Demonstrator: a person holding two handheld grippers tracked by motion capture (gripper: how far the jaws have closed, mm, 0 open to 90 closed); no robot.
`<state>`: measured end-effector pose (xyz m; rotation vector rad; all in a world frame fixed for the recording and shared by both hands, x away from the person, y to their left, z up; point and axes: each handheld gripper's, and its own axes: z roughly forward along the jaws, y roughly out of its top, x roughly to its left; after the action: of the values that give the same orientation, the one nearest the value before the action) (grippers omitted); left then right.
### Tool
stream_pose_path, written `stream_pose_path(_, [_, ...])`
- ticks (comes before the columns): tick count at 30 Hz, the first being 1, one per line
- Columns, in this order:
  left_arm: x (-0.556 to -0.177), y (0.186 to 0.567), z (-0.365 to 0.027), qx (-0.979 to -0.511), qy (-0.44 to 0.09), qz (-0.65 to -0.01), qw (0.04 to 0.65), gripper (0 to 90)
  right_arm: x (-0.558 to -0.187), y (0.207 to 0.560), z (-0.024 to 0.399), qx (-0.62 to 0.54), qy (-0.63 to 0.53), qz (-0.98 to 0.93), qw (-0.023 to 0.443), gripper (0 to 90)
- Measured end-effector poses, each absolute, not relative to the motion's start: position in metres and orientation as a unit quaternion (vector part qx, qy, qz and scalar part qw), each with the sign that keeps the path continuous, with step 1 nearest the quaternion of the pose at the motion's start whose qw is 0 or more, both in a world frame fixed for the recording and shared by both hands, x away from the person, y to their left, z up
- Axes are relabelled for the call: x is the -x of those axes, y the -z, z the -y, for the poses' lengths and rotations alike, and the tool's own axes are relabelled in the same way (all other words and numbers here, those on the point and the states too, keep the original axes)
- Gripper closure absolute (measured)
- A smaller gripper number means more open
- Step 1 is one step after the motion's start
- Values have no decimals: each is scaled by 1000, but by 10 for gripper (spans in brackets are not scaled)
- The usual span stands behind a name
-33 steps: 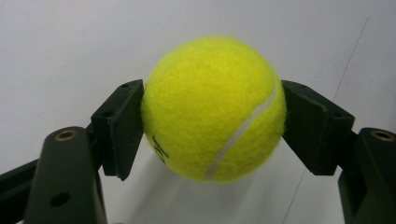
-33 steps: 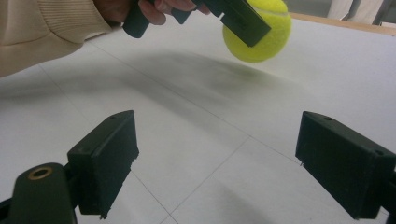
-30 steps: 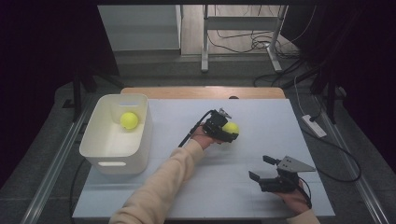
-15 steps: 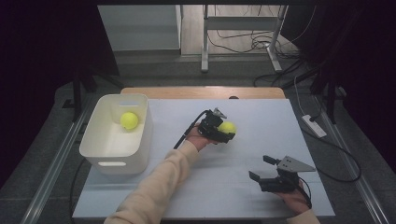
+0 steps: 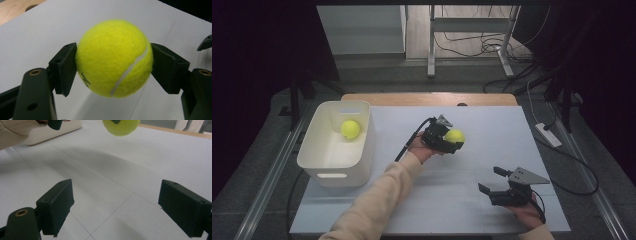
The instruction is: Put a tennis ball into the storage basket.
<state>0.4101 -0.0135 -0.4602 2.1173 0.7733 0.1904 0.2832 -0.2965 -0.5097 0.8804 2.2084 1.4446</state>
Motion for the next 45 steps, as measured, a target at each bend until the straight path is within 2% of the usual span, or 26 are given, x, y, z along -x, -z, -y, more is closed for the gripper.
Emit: stream_pose_path(45, [-375,427,-20,-824,-100,-293,474,270,-283,510,296,-312,-510,-781,181,131])
